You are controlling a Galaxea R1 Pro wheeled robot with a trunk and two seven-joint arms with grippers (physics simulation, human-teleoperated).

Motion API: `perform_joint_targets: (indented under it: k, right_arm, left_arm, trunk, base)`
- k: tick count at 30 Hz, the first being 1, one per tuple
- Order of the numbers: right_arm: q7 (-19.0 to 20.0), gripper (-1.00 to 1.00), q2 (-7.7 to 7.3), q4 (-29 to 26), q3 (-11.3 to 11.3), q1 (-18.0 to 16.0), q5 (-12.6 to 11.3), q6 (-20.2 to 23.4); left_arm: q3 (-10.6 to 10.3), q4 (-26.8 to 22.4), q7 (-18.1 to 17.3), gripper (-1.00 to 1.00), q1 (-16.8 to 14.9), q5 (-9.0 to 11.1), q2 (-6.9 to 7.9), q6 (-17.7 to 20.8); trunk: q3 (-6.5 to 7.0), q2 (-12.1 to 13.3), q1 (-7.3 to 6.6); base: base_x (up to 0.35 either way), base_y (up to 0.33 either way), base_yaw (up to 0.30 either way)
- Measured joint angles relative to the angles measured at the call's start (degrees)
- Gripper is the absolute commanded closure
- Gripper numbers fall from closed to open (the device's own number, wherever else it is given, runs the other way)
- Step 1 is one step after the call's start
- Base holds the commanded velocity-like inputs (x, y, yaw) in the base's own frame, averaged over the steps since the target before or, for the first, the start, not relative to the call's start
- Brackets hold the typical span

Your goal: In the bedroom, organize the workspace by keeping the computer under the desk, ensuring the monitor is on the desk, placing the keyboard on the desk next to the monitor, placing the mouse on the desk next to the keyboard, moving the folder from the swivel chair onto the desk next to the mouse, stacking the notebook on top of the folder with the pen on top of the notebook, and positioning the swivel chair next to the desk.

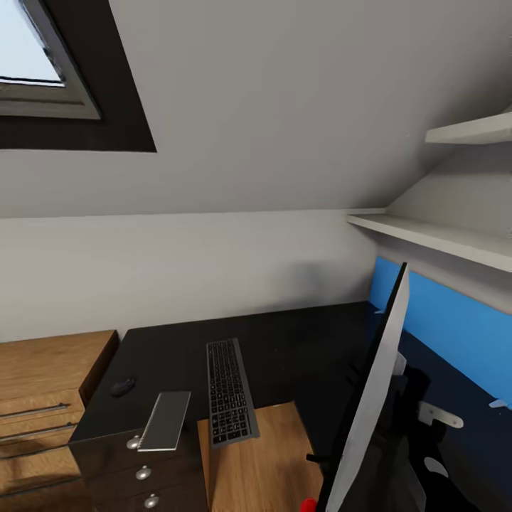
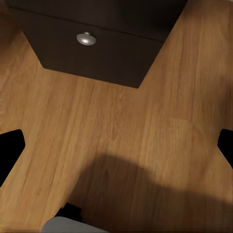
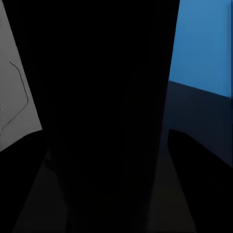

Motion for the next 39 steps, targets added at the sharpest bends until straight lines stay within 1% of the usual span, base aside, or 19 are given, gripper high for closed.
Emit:
perform_joint_targets:
  k: [7, 8, 9, 10, 11, 12, 13, 14, 25, 26, 27, 30, 31, 32, 33, 34, 35, 36, 39]
  right_arm:
    - [0.1, 1.0, 0.15, -0.11, -0.34, -0.02, 0.2, -0.02]
    - [-0.04, 1.0, 0.09, 0.05, 0.22, 0.04, -0.31, -0.1]
    - [0.09, 1.0, 0.16, -0.08, -0.32, -0.01, 0.3, 0.0]
    - [-0.06, 1.0, 0.09, 0.03, 0.22, 0.04, -0.35, -0.13]
    - [0.09, 1.0, 0.16, -0.08, -0.35, -0.04, 0.3, 0.0]
    - [-0.05, 1.0, 0.1, -0.02, 0.21, 0.02, -0.34, -0.09]
    - [0.08, 1.0, 0.16, -0.06, -0.29, -0.03, 0.31, 0.01]
    - [-0.03, 1.0, 0.11, -0.02, 0.15, 0.03, -0.31, -0.09]
    - [-0.04, 1.0, 0.1, 0.08, 0.17, 0.02, -0.24, -0.09]
    - [0.09, 1.0, 0.16, -0.09, -0.32, -0.02, 0.17, -0.02]
    - [-0.06, 1.0, 0.1, 0.07, 0.21, 0.02, -0.32, -0.1]
    - [0.09, 1.0, 0.17, -0.09, -0.3, -0.04, 0.34, 0.01]
    - [-0.05, 1.0, 0.1, 0.02, 0.21, 0.02, -0.33, -0.12]
    - [0.09, 1.0, 0.17, -0.08, -0.33, -0.05, 0.27, 0.0]
    - [-0.04, 1.0, 0.11, -0.02, 0.22, 0.02, -0.32, -0.09]
    - [0.09, 1.0, 0.19, -0.05, -0.25, -0.04, 0.29, 0.0]
    - [-0.03, 1.0, 0.13, -0.01, 0.25, 0.03, -0.28, -0.08]
    - [0.08, 1.0, 0.17, -0.04, -0.19, -0.04, 0.21, 0.0]
    - [0.0, 1.0, 0.13, -0.05, 0.11, 0.01, -0.23, -0.07]
  left_arm:
    - [-0.01, 0.0, -0.01, -1.0, 0.01, 0.0, -0.04, 0.0]
    - [0.01, -0.02, 0.0, -1.0, 0.0, 0.0, -0.02, 0.0]
    - [-0.01, 0.0, 0.0, -1.0, 0.0, 0.01, -0.02, 0.02]
    - [0.01, -0.02, 0.0, -1.0, 0.02, 0.0, -0.03, 0.01]
    - [-0.01, 0.0, 0.0, -1.0, 0.02, 0.01, -0.02, 0.0]
    - [0.01, -0.02, 0.0, -1.0, 0.0, 0.0, -0.02, 0.0]
    - [-0.01, 0.0, 0.0, -1.0, 0.0, 0.0, -0.01, 0.01]
    - [0.01, -0.02, 0.0, -1.0, 0.02, 0.0, -0.01, 0.0]
    - [0.01, -0.02, 0.0, -1.0, 0.01, 0.0, 0.0, 0.01]
    - [-0.01, 0.0, 0.0, -1.0, 0.01, 0.01, 0.0, 0.0]
    - [0.01, -0.02, 0.0, -1.0, 0.01, 0.0, 0.0, 0.0]
    - [-0.01, 0.0, -0.01, -1.0, 0.03, 0.0, 0.0, 0.01]
    - [0.01, -0.02, 0.0, -1.0, 0.03, 0.0, 0.0, 0.02]
    - [-0.01, 0.0, -0.01, -1.0, 0.03, 0.0, 0.0, 0.03]
    - [0.01, -0.02, 0.0, -1.0, 0.01, 0.0, 0.0, 0.04]
    - [-0.01, 0.0, -0.01, -1.0, 0.01, 0.0, 0.0, 0.04]
    - [0.01, -0.02, 0.0, -1.0, 0.02, 0.0, 0.0, 0.06]
    - [-0.01, 0.0, -0.01, -1.0, 0.01, 0.0, 0.0, 0.04]
    - [0.0, -0.02, -0.01, -1.0, 0.02, 0.0, 0.0, 0.04]
  trunk:
    - [0.01, 0.0, -0.02]
    - [-0.01, 0.02, -0.02]
    - [0.01, 0.0, -0.02]
    - [-0.01, 0.02, -0.01]
    - [0.01, 0.0, -0.02]
    - [-0.01, 0.02, -0.01]
    - [0.01, -0.01, -0.02]
    - [-0.01, 0.02, -0.01]
    - [-0.01, 0.01, -0.02]
    - [0.01, 0.01, -0.02]
    - [-0.01, 0.01, -0.02]
    - [0.02, 0.01, 0.0]
    - [-0.01, 0.02, 0.01]
    - [0.02, 0.0, 0.0]
    - [-0.01, 0.02, 0.01]
    - [0.01, 0.0, 0.0]
    - [-0.01, 0.02, 0.01]
    - [0.01, 0.0, 0.0]
    - [0.0, 0.02, 0.0]
  base:
    - [-0.032, 0.0, 0.0]
    - [-0.004, 0.0, 0.0]
    - [-0.003, 0.0, 0.0]
    - [-0.002, 0.0, 0.0]
    - [-0.001, 0.0, 0.0]
    - [0.0, 0.0, 0.0]
    - [0.0, 0.0, 0.0]
    - [0.0, 0.0, 0.0]
    - [0.0, 0.0, 0.0]
    - [-0.005, 0.0, 0.0]
    - [-0.042, 0.0, 0.0]
    - [-0.141, 0.0, 0.0]
    - [-0.201, 0.0, 0.0]
    - [-0.215, 0.0, 0.0]
    - [-0.224, 0.0, 0.0]
    - [-0.227, 0.0, 0.0]
    - [-0.224, 0.0, 0.0]
    - [-0.197, 0.0, 0.0]
    - [-0.141, 0.0, 0.0]
